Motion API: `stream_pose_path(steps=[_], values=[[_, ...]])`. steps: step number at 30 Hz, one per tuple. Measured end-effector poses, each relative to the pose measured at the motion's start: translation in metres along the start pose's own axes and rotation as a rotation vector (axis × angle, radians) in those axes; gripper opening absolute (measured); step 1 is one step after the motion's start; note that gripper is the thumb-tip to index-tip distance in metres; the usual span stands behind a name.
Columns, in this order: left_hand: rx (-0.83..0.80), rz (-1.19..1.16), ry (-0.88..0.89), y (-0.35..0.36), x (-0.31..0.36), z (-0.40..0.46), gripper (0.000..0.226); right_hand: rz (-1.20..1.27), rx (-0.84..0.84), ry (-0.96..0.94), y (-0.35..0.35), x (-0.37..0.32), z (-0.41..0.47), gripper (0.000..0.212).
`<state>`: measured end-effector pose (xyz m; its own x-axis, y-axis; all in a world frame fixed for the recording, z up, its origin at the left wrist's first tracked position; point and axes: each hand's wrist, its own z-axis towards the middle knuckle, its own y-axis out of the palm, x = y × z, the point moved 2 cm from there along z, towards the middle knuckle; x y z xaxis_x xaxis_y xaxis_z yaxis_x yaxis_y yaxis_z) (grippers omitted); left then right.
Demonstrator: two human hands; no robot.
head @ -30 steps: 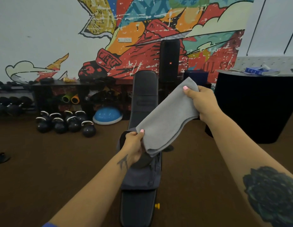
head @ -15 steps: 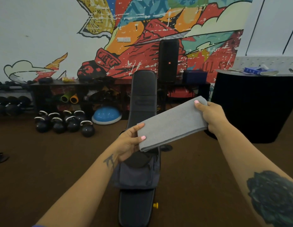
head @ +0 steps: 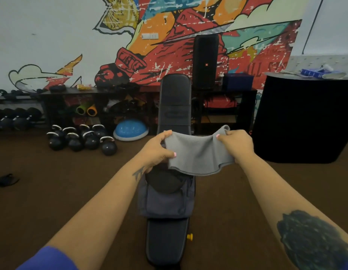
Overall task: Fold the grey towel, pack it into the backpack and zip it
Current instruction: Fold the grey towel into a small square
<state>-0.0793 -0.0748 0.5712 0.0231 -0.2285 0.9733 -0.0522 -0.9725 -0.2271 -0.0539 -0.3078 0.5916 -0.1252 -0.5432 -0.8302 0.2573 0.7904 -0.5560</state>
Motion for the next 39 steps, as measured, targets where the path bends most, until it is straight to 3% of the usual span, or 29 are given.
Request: stream_pose_path(steps=[4,9,14,20,24,28,34,37,39], values=[[0.087,0.216,0.047,0.010,0.006,0.016,0.082,-0.160,0.033,-0.099,0.024,-0.018,-0.002,0.032],[0.068,0.259,0.064,0.020,0.009,0.038,0.078,-0.286,0.058,-0.204,0.054,-0.037,-0.003,0.029],[-0.058,0.052,0.063,0.022,0.019,0.059,0.051,-0.227,-0.014,-0.201,0.086,-0.050,0.015,0.031],[-0.098,-0.250,0.039,-0.015,0.019,0.096,0.080,-0.126,-0.151,-0.280,0.112,-0.077,0.041,0.046],[-0.024,-0.258,0.089,-0.052,0.021,0.122,0.081,0.035,-0.195,-0.333,0.129,-0.090,0.066,0.022],[0.251,0.117,0.259,-0.106,0.019,0.146,0.052,0.231,-0.253,-0.335,0.144,-0.096,0.085,0.015],[-0.011,0.590,0.480,-0.135,0.010,0.174,0.026,0.365,-0.318,-0.281,0.167,-0.105,0.103,0.021],[-0.033,0.934,0.659,-0.135,0.008,0.182,0.055,0.397,-0.337,-0.258,0.176,-0.109,0.110,0.018],[-0.040,1.094,0.804,-0.133,0.010,0.183,0.054,0.365,-0.371,-0.238,0.182,-0.111,0.115,0.018]])
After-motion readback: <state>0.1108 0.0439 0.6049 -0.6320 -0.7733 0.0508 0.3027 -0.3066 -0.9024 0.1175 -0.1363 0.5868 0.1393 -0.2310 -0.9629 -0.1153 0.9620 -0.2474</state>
